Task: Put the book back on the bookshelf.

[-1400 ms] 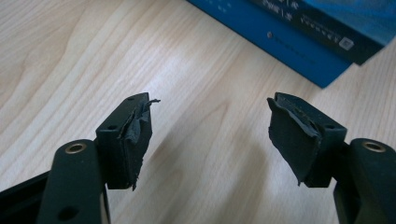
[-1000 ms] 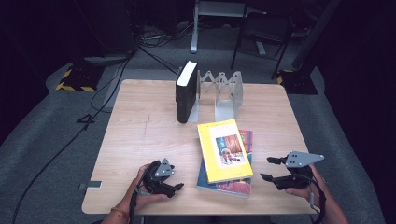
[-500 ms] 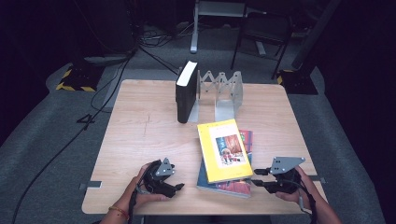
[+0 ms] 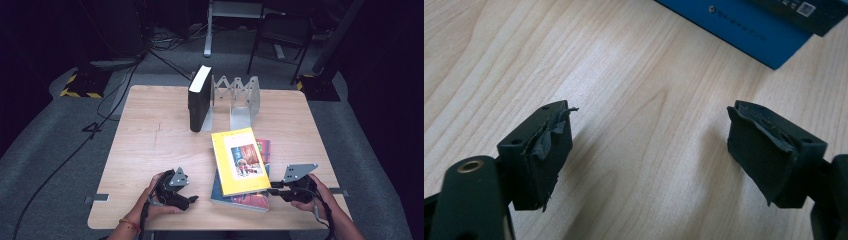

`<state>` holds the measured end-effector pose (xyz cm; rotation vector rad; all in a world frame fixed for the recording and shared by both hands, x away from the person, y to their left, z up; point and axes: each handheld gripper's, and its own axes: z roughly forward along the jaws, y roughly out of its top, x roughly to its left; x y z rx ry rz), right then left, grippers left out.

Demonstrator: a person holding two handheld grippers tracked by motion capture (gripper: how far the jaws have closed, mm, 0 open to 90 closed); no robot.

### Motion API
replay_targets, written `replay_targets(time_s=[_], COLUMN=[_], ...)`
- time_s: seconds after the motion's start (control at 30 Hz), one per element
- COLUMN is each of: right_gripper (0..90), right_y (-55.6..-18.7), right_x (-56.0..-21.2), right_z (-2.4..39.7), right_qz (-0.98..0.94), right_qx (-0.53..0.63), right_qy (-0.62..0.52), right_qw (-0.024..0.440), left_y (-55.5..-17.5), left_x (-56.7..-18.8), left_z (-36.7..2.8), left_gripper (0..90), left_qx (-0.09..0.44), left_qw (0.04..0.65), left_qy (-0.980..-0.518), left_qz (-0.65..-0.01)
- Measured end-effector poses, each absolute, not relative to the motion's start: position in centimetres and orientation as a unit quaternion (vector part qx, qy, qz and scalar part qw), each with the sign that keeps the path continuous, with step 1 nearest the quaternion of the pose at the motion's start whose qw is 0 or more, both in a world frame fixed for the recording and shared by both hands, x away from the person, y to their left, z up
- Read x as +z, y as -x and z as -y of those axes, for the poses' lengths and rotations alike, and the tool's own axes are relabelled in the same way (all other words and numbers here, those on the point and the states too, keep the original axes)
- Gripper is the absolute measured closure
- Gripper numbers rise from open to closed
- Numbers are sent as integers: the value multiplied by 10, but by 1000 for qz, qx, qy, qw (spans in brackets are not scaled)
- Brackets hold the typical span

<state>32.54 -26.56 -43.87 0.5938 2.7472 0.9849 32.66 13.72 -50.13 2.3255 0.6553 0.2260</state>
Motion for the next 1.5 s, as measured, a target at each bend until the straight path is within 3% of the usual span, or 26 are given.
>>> replay_targets(time_s=[0.17,0.27,0.4,0.57,0.67,1.1,1.2,1.3,1.5], right_gripper=[730,653,623,451,402,374,300,273,243], right_y=[-325,-326,-328,-333,-337,-364,-379,-388,-395], right_x=[-432,-431,-430,-433,-433,-428,-434,-437,-437], right_z=[267,265,264,254,254,247,244,241,237], right_qz=[-913,-908,-907,-906,-901,-890,-889,-889,-893], right_qx=[347,354,357,360,364,357,354,351,347], right_qy=[-201,-207,-211,-215,-229,-277,-287,-293,-287], right_qw=[79,82,79,59,53,59,35,11,6], left_y=[-333,-340,-349,-370,-376,-400,-406,-412,-422], left_x=[-499,-495,-490,-486,-485,-482,-482,-482,-487], left_z=[-133,-130,-127,-119,-115,-92,-89,-87,-80], left_gripper=[223,230,237,247,252,267,274,274,282], left_qx=[99,116,125,143,141,170,160,155,164], left_qw=[345,347,361,368,371,378,386,389,383], left_qy=[-896,-892,-884,-876,-876,-868,-865,-863,-866], left_qz=[-262,-265,-268,-276,-276,-275,-277,-281,-277])
